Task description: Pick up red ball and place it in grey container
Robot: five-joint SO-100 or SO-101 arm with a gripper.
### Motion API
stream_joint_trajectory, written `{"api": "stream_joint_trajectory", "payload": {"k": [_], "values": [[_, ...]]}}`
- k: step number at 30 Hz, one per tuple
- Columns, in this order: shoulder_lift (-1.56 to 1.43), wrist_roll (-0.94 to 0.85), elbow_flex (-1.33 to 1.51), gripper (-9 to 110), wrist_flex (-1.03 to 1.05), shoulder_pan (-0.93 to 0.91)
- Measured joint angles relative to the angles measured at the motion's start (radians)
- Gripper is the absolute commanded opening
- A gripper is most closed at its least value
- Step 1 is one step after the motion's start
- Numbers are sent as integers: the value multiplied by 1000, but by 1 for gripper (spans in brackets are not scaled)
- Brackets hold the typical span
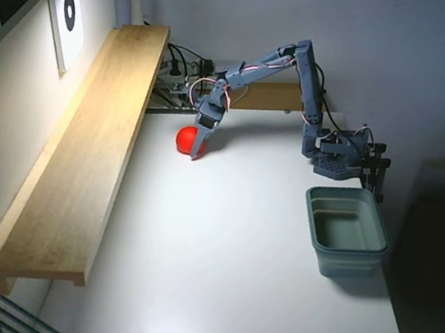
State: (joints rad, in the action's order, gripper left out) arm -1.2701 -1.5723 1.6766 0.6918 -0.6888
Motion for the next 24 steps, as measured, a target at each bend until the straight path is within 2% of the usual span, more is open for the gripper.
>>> {"api": "stream_joint_trajectory", "payload": {"k": [8, 9, 24], "values": [[156, 0, -219, 38, 58, -2], [173, 0, -245, 23, 64, -2], [195, 0, -299, 23, 87, 2]]}}
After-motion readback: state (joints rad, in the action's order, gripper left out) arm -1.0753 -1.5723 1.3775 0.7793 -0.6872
